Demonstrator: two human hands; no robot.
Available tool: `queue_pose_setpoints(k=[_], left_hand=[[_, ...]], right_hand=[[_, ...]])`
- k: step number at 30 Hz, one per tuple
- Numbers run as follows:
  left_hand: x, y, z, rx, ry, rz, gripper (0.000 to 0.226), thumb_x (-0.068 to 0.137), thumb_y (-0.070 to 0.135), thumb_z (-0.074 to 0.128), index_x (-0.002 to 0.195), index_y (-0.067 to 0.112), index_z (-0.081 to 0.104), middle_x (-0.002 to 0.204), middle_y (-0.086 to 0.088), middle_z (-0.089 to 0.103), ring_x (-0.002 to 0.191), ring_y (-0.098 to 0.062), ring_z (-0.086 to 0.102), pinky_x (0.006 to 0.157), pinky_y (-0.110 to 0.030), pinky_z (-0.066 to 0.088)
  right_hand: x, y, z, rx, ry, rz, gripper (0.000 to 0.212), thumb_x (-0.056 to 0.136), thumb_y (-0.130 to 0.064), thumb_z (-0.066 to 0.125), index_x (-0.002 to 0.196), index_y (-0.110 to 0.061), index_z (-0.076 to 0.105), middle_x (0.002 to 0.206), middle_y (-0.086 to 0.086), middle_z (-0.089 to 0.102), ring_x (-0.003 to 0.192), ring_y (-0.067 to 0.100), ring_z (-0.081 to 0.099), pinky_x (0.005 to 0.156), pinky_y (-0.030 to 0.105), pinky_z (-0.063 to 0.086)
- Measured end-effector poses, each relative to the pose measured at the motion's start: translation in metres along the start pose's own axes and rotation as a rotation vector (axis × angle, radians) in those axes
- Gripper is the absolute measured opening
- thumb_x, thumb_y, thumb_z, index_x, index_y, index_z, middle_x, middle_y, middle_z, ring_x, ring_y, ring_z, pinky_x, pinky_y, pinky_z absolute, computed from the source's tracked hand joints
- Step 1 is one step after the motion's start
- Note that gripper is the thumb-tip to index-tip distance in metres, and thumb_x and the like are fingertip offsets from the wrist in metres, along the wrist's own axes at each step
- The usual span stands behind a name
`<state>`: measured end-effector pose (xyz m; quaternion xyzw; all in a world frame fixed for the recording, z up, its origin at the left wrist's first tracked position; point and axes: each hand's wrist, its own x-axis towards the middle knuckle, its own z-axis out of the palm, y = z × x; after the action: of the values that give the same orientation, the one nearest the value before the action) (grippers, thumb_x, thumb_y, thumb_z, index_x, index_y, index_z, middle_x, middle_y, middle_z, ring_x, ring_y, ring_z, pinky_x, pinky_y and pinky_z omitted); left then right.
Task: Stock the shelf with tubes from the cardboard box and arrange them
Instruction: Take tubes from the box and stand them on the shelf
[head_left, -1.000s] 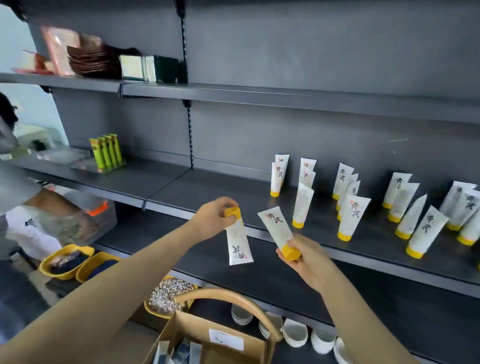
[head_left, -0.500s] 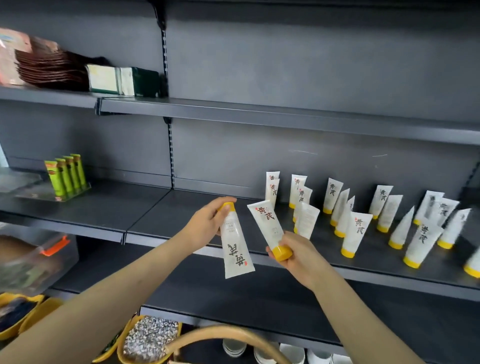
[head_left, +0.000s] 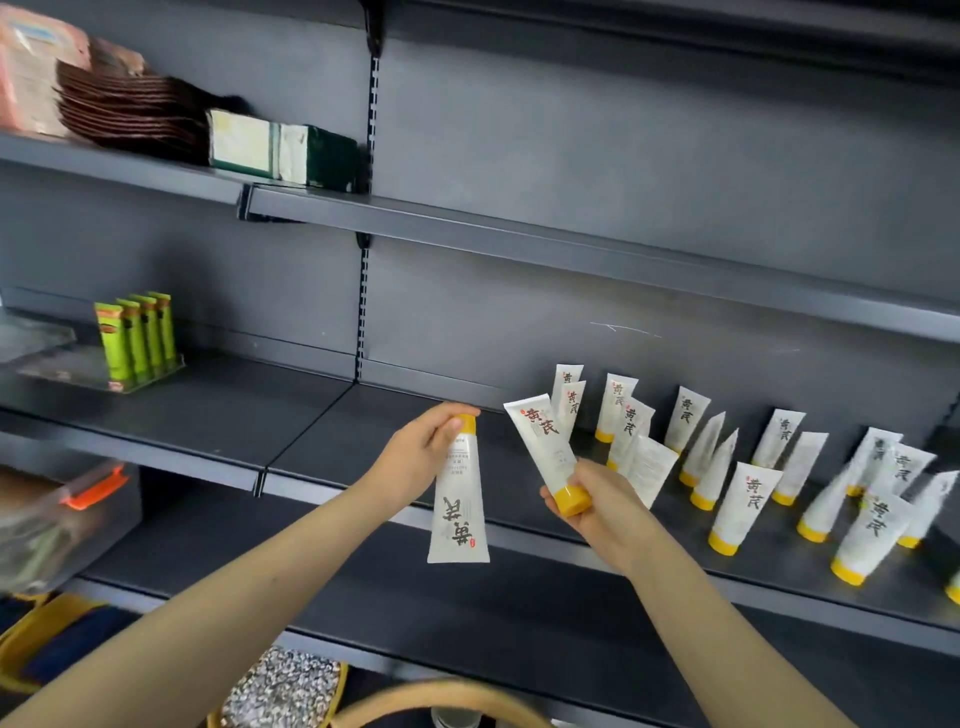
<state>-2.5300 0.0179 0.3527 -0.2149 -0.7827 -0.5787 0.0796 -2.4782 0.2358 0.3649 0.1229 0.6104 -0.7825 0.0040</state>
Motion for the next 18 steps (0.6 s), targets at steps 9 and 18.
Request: queue_pose_setpoints(k=[9, 18], left_hand=[[0.008, 0.000, -0.018, -0.228, 0.073, -0.096, 0.023, 0.100, 0.029, 0.041, 0.116, 0.027, 0.057, 0.098, -0.005, 0.061, 0.090, -0.014, 0.064, 0.077, -0.032, 0.058], [0.034, -0.024, -0.013, -0.281, -0.005, -0.285, 0.029, 0.102, 0.017, 0.034, 0.117, 0.024, 0.058, 0.098, -0.016, 0.059, 0.094, -0.024, 0.065, 0.075, -0.032, 0.058]], right_hand=[[0.029, 0.000, -0.003, -0.067, -0.071, -0.037, 0.042, 0.094, -0.004, 0.042, 0.134, -0.014, 0.049, 0.123, 0.006, 0.057, 0.107, 0.025, 0.059, 0.084, 0.035, 0.054], [0.060, 0.009, -0.021, 0.090, 0.011, -0.068, 0.035, 0.092, -0.014, 0.057, 0.127, -0.014, 0.052, 0.117, 0.006, 0.062, 0.101, 0.024, 0.061, 0.077, 0.033, 0.053]])
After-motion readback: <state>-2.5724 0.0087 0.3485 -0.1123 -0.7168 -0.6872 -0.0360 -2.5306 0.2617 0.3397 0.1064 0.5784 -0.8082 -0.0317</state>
